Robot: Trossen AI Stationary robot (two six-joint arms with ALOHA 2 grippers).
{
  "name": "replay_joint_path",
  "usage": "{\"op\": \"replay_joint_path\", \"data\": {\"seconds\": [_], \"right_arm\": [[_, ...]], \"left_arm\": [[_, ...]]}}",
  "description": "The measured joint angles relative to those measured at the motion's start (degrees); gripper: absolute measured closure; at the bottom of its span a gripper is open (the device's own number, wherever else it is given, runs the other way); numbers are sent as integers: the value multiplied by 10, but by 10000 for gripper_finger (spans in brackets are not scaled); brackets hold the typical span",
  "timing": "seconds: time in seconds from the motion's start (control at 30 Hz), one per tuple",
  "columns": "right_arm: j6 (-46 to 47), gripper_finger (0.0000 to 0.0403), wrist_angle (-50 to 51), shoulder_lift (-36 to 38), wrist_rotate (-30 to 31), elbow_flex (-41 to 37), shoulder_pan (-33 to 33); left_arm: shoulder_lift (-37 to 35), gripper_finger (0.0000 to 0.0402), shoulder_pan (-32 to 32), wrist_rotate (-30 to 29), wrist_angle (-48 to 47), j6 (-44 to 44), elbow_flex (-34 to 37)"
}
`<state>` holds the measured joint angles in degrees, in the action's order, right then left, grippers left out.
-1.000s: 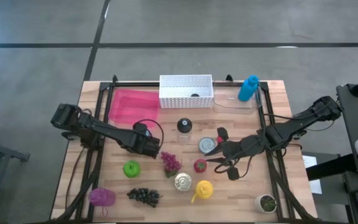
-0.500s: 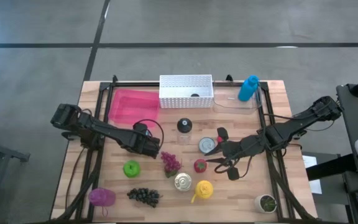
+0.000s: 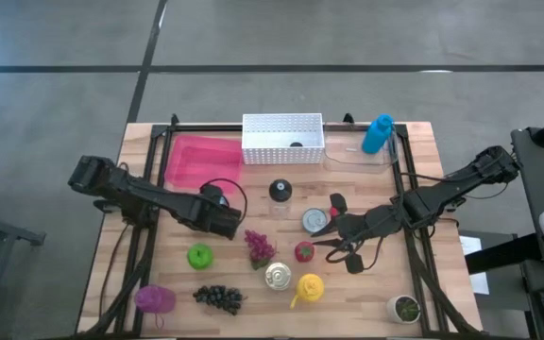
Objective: Pick & Place Food Item
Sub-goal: Put the yellow tuna can into the pink bin
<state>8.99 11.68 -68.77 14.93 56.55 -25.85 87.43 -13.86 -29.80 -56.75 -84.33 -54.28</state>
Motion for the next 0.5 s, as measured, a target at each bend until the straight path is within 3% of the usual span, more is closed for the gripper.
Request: {"op": "replay_joint_path", "data": {"seconds": [0.3, 0.5], "right_arm": [[0, 316, 0, 0, 0, 0, 0], [0, 309, 0, 0, 0, 0, 0]], "left_arm": [[-45, 234, -4, -25, -3, 30, 0], [-79, 253, -3, -41, -40, 38, -5]]}}
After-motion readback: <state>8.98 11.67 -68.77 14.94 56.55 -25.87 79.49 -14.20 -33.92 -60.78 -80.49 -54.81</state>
